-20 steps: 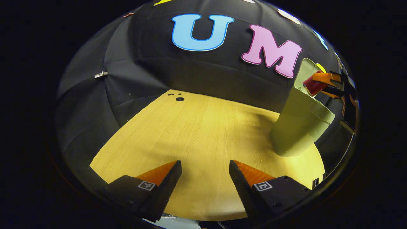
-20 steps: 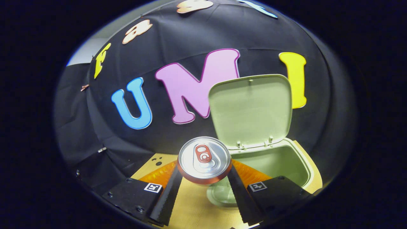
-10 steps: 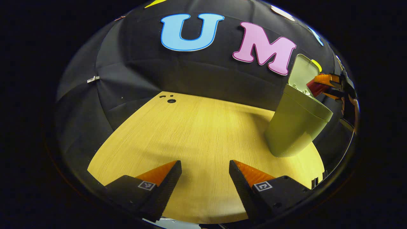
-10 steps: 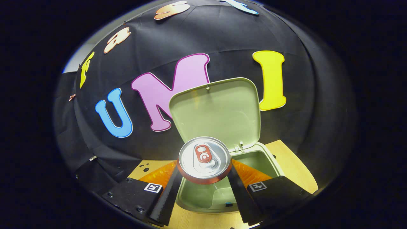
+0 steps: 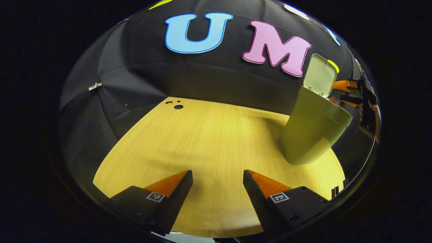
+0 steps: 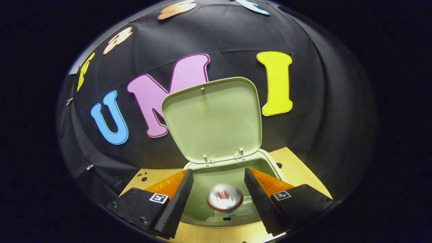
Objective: Press the lid of the desktop garbage bin to open it, pick up the crumpled paper on the desktop and throw it into the bin, then pick up the pop can on the desktop and drop it into the bin, and finally close the garbage bin lid.
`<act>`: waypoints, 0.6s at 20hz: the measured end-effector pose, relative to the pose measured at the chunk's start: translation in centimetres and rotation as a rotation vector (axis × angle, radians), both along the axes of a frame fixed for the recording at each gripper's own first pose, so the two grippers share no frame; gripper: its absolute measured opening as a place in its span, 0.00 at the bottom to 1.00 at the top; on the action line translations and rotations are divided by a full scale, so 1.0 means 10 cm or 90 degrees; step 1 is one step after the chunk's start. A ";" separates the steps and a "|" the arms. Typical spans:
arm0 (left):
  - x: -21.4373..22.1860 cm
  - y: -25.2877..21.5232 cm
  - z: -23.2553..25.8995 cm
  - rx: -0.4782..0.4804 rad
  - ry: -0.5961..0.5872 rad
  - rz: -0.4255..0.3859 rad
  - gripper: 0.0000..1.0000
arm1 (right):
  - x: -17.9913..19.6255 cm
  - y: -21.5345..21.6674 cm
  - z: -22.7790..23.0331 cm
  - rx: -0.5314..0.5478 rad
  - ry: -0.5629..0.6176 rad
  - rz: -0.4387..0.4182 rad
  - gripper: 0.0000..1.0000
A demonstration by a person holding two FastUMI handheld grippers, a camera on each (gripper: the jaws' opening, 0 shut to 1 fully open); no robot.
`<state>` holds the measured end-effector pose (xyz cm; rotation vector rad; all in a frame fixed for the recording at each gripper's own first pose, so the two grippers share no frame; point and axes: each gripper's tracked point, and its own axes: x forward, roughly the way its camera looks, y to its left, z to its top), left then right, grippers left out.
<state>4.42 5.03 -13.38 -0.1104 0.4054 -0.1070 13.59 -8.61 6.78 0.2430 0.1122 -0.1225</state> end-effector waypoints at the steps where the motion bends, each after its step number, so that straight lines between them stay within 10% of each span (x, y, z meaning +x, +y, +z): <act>1: 0.00 0.01 0.00 -0.001 0.000 0.002 0.96 | 0.00 -0.02 0.04 -0.009 -0.005 -0.003 0.97; 12: -0.10 0.03 -0.06 -0.015 0.004 0.038 0.96 | 0.10 -0.16 0.99 -0.133 -0.093 -0.004 0.97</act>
